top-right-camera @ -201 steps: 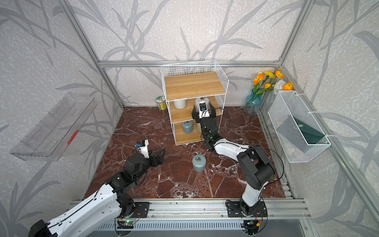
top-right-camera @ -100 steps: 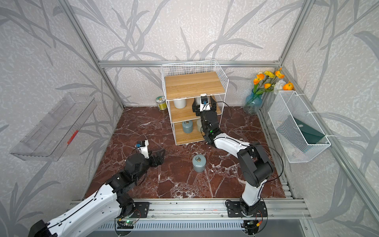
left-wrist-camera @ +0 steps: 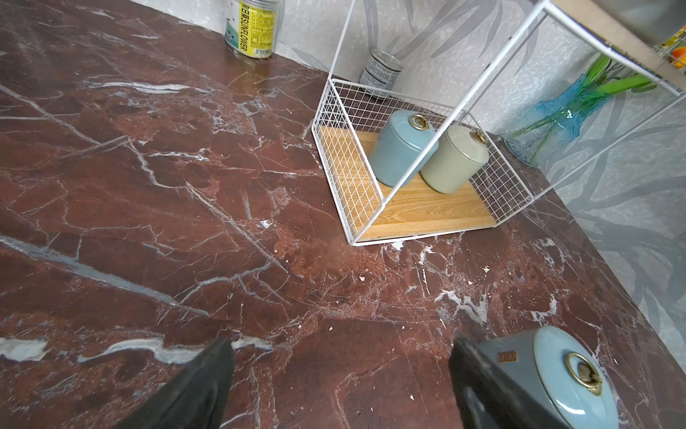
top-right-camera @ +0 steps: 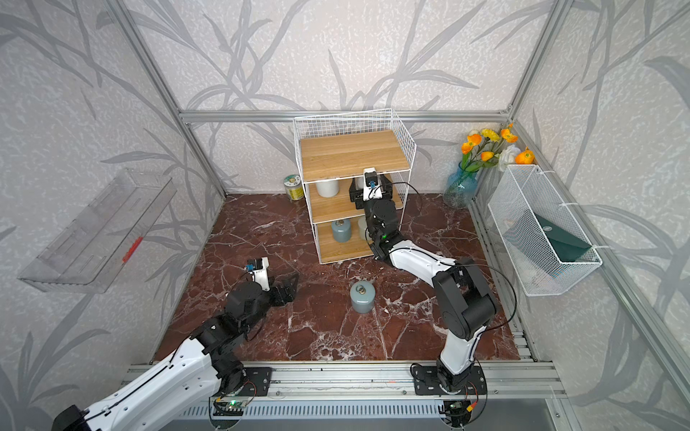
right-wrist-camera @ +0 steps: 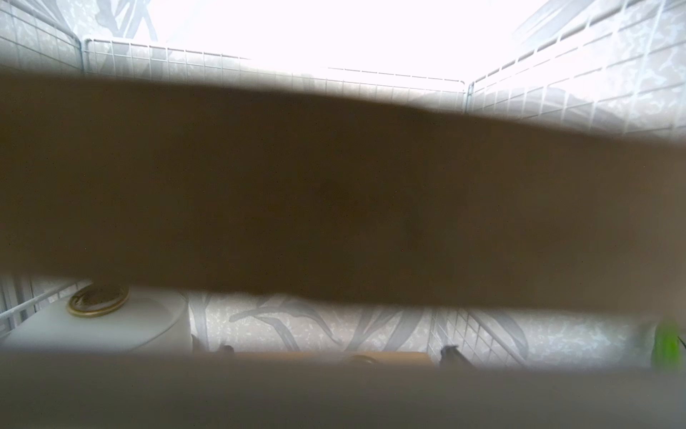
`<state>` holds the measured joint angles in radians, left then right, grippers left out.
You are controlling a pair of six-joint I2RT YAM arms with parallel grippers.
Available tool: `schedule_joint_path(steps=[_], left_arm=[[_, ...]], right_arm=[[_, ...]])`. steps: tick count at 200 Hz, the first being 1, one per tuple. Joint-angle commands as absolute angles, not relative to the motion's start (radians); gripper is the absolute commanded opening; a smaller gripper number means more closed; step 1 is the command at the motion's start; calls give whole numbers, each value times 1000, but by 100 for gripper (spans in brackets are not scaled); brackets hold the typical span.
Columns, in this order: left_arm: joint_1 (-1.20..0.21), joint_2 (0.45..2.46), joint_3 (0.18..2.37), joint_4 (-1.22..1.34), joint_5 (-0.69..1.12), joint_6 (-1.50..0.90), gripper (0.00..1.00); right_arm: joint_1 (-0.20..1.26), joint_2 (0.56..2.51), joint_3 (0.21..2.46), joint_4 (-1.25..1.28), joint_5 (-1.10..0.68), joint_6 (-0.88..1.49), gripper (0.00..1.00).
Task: Remove the tea canisters from the shelf
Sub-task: Pick up the tea canister from the shelf.
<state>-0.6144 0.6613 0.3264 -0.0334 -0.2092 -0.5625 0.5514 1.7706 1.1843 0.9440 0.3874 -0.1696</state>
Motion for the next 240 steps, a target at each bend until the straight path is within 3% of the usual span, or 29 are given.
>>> schedule_joint_path(steps=[1,92,240], left_arm=[[-619,651,313,-38,-225,-574,92],[-619,639,310,-51,-226,-578,92],[-620,643,331,-55,-234,-558,91]], right_arm=[[540,1819,1214,831,397,-183,85],[540,1762,1118,879,397,-163,64],[547,1279,881,776,263,-111,58]])
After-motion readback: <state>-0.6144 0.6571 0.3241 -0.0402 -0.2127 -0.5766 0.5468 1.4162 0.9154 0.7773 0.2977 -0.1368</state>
